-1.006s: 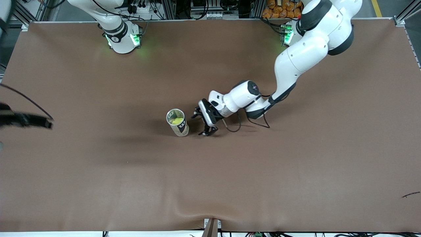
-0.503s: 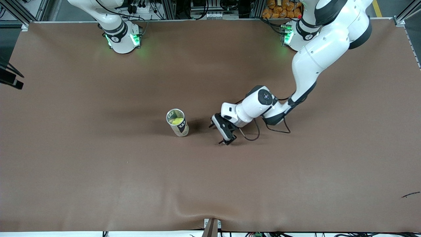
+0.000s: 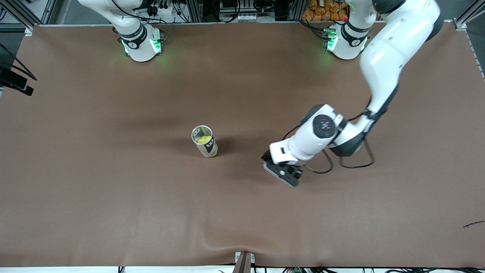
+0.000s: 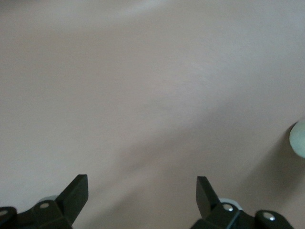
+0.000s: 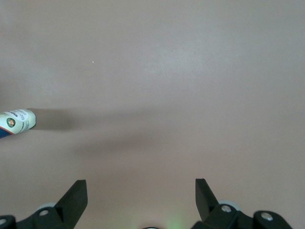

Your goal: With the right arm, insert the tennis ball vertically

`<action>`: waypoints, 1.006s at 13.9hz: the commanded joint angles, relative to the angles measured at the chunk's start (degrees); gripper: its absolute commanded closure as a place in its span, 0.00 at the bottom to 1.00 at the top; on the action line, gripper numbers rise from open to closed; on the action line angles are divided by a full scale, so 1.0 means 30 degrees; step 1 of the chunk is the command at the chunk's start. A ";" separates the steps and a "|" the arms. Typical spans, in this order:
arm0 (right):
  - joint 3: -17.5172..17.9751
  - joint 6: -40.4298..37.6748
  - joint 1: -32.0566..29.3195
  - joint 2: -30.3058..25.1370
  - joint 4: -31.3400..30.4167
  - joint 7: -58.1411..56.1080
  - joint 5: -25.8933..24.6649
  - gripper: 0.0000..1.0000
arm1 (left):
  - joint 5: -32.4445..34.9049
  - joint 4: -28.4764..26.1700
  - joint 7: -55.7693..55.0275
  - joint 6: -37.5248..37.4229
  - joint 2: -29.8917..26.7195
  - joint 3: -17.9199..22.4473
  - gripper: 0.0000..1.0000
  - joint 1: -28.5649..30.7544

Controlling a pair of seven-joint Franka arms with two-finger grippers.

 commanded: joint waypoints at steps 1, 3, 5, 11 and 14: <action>0.0740 -0.0139 -0.0003 0.0251 0.0572 -0.0079 -0.0717 0.00 | -0.1918 -0.0466 -0.1135 -0.3287 -0.3580 -0.0293 0.00 0.1711; 0.1355 -0.0109 -0.0031 0.0251 0.0717 -0.0019 -0.1098 0.00 | -0.2800 -0.0466 -0.1135 -0.5366 -0.5455 -0.0293 0.00 0.3439; 0.1357 -0.0138 -0.0002 0.0251 0.1156 -0.0048 -0.0984 0.00 | -0.3531 -0.0407 -0.0990 -0.7417 -0.7127 -0.0322 0.00 0.5456; 0.1386 -0.0402 0.0086 0.0076 0.1011 0.0039 -0.1012 0.00 | -0.4796 -0.0729 -0.0464 -1.2952 -1.2753 0.6610 0.00 0.3336; 0.1357 -0.0373 0.0028 0.0075 0.1011 0.0097 -0.0838 0.00 | -0.5144 -0.0788 0.1760 -1.5478 -1.4219 0.8168 0.00 0.2979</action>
